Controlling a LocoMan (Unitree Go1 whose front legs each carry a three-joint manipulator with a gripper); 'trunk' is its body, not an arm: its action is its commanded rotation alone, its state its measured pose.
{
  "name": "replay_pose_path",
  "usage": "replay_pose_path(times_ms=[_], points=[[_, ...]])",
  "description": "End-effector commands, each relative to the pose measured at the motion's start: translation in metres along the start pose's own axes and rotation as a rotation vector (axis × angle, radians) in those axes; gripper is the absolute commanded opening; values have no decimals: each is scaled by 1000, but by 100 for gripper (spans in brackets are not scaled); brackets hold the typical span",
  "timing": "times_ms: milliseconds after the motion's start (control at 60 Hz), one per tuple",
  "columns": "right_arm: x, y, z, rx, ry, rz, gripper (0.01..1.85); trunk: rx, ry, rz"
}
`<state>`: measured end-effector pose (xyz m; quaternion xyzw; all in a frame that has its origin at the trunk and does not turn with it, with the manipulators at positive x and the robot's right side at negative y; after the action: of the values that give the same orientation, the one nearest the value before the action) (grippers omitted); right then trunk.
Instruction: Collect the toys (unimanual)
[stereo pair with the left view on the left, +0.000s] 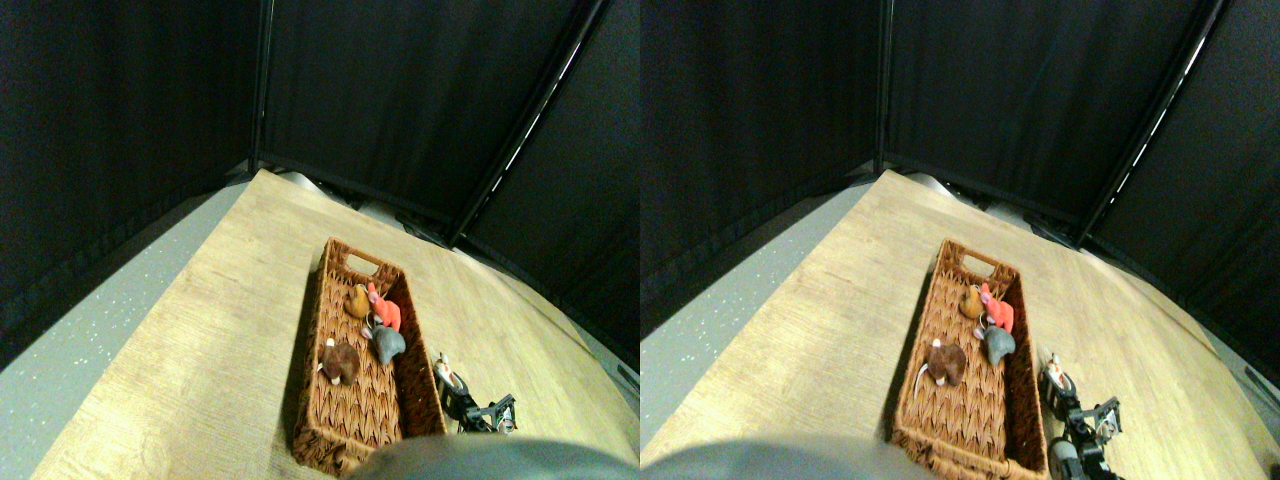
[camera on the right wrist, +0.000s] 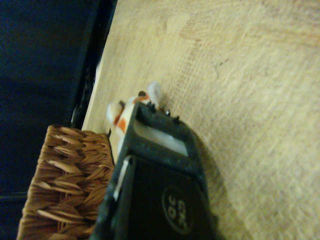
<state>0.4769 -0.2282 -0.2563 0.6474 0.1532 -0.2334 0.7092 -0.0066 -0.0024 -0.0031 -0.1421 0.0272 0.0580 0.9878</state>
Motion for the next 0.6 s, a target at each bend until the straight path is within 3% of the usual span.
replay_pose_path(times_ms=[17, 200, 367, 600], points=[[0, 2, 0, -73, -90, 25, 6, -4, 34, 15], [-1, 15, 1, -80, -122, 74, 6, 11, 31, 2], [-11, 47, 5, -141, -154, 170, 6, 28, 25, -11], [-27, 92, 4, -216, -98, 326, 6, 35, 19, -21]])
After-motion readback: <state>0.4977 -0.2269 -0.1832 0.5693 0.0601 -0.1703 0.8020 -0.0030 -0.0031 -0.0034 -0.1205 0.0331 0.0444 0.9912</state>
